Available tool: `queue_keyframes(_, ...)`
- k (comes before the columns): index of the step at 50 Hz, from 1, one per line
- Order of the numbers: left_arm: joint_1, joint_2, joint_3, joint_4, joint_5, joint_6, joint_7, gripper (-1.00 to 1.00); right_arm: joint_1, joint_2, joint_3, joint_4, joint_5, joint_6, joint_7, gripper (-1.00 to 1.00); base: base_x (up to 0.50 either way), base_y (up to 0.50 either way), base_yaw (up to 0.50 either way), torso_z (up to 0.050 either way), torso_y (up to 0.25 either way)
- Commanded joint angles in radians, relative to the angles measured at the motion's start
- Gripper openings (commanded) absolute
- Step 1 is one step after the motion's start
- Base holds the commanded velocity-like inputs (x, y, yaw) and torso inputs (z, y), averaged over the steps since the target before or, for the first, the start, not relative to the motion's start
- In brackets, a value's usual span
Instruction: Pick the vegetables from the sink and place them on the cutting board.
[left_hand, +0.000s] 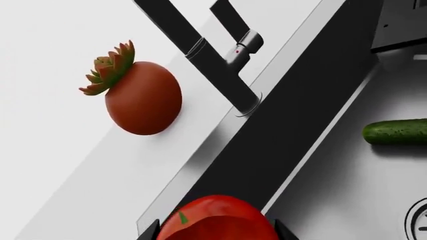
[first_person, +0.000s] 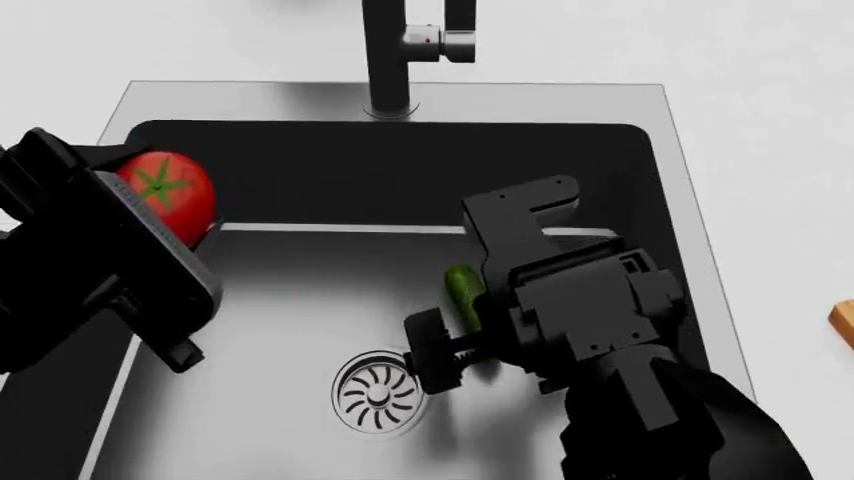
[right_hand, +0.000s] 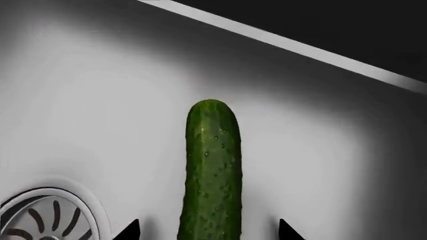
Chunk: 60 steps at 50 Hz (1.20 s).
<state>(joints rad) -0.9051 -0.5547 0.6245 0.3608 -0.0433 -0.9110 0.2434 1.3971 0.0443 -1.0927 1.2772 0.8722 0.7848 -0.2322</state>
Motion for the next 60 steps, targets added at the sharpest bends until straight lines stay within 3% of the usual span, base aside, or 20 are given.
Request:
queue_keyframes(1,0.011,0.036,-0.046,-0.003,-0.01,0.003,-0.012,-1.0,-0.047,-0.013,0.037,-0.004,-0.053,-0.02,-0.008,1.0,0.0,0.0,0.0,0.0,0.0)
queue_keyframes(8,0.017,0.034,-0.046,0.006,-0.012,-0.005,-0.015,-1.0,-0.069,-0.02,0.025,0.0,-0.07,-0.028,-0.015,1.0,0.01,0.0,0.0,-0.008,-0.009)
queue_keyframes(9,0.017,0.033,-0.045,0.005,-0.011,-0.003,-0.015,-1.0,-0.07,-0.018,0.025,-0.007,-0.068,-0.022,-0.015,-1.0,0.02,0.0,0.01,-0.01,-0.011)
queue_keyframes(15,0.045,0.058,-0.126,0.017,-0.062,0.015,-0.024,-1.0,-0.073,0.027,0.021,-0.125,-0.063,0.02,0.03,-1.0,0.0,0.01,0.0,-0.007,-0.008)
queue_keyframes(29,0.061,0.052,-0.137,0.024,-0.085,0.008,-0.011,-1.0,-0.019,0.332,0.138,-0.797,0.111,0.282,0.27,-1.0,0.0,0.01,0.0,-0.004,0.155)
queue_keyframes(47,0.062,0.065,-0.148,0.004,-0.094,0.015,-0.018,-1.0,0.002,0.51,0.196,-1.092,0.178,0.365,0.383,-1.0,0.0,0.0,0.0,0.0,0.25)
queue_keyframes(60,0.059,0.08,-0.129,-0.01,-0.091,0.056,-0.017,-1.0,-0.004,0.549,0.247,-1.157,0.232,0.391,0.444,-1.0,-0.5,-0.02,0.0,0.0,0.234)
